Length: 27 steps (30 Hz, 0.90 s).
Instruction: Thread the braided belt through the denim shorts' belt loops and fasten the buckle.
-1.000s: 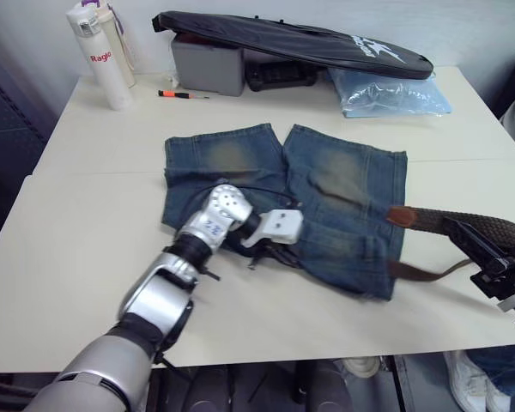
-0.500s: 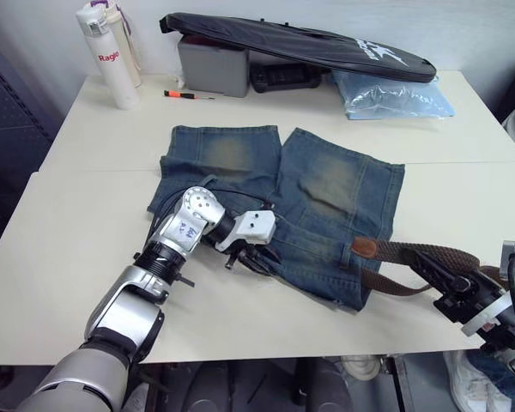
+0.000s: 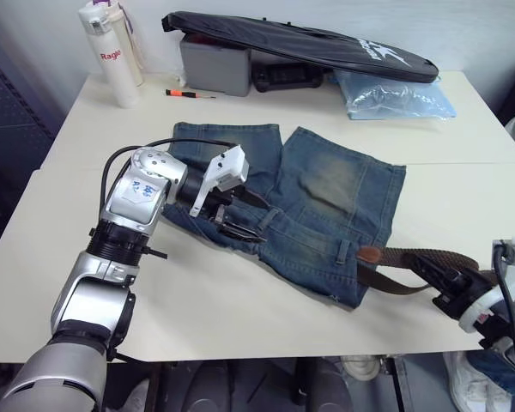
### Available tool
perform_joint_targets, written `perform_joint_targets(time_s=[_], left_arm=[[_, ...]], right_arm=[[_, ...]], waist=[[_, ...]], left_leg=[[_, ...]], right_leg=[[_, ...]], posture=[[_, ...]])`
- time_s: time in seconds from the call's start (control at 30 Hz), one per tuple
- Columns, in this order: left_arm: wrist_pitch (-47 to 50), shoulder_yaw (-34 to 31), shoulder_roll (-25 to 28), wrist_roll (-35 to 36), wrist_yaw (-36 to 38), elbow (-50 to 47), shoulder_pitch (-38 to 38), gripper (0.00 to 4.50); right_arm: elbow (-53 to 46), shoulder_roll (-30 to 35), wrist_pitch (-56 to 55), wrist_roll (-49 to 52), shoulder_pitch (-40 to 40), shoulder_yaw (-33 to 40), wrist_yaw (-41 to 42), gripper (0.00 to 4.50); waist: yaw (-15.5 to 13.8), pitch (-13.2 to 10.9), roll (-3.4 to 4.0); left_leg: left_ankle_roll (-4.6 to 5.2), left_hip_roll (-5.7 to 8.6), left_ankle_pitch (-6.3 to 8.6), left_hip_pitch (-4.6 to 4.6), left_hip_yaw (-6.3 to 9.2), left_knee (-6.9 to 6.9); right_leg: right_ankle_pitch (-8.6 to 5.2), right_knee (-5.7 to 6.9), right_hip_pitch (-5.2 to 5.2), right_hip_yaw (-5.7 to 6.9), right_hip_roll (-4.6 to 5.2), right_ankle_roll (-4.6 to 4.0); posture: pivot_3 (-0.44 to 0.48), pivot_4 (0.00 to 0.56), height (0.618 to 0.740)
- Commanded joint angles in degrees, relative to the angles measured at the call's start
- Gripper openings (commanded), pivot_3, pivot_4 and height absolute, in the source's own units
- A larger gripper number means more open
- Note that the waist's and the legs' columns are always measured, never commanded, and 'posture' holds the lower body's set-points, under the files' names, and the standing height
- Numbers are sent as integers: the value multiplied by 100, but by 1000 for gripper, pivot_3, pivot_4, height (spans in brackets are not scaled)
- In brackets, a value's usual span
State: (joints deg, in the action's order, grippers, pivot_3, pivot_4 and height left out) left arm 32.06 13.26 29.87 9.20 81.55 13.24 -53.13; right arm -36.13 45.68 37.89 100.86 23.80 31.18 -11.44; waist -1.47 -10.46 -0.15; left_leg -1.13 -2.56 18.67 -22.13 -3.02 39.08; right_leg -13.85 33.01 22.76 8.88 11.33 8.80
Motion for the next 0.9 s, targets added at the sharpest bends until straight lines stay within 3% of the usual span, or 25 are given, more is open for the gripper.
perform_joint_targets(time_s=[0.03, 0.33, 0.6, 0.9], left_arm=[[71, -157, 201, 123, -197, -378, 182, 4411], [314, -193, 320, 290, -546, -794, 477, 4411], [481, -283, 397, 395, -854, -1027, 596, 4411], [772, -403, 533, 617, -1281, -1592, 1034, 4411]], right_arm=[[128, 75, 80, 95, -62, -99, -164, 0], [318, 177, 281, 392, -278, -350, -382, 0], [537, 218, 498, 463, -737, -1014, -773, 0], [1056, 76, 468, 500, -1619, -1272, -900, 0]], waist=[[-1, 0, 0], [-9, 0, 0], [8, 0, 0], [8, 0, -1]], left_leg=[[0, -1, 0, -1, 0, 0], [-1, -1, 0, -3, 0, 1], [-2, -5, 0, -2, -1, 0], [-3, -6, 0, -1, -2, 1]], right_leg=[[0, 0, 2, 0, -2, 0], [0, 0, 2, 0, -1, 0], [0, 0, 4, -1, -6, -1], [0, 0, 4, -3, -6, -1]], posture=[[0, 150, 740], [0, 150, 740], [0, 150, 740], [0, 150, 740]])
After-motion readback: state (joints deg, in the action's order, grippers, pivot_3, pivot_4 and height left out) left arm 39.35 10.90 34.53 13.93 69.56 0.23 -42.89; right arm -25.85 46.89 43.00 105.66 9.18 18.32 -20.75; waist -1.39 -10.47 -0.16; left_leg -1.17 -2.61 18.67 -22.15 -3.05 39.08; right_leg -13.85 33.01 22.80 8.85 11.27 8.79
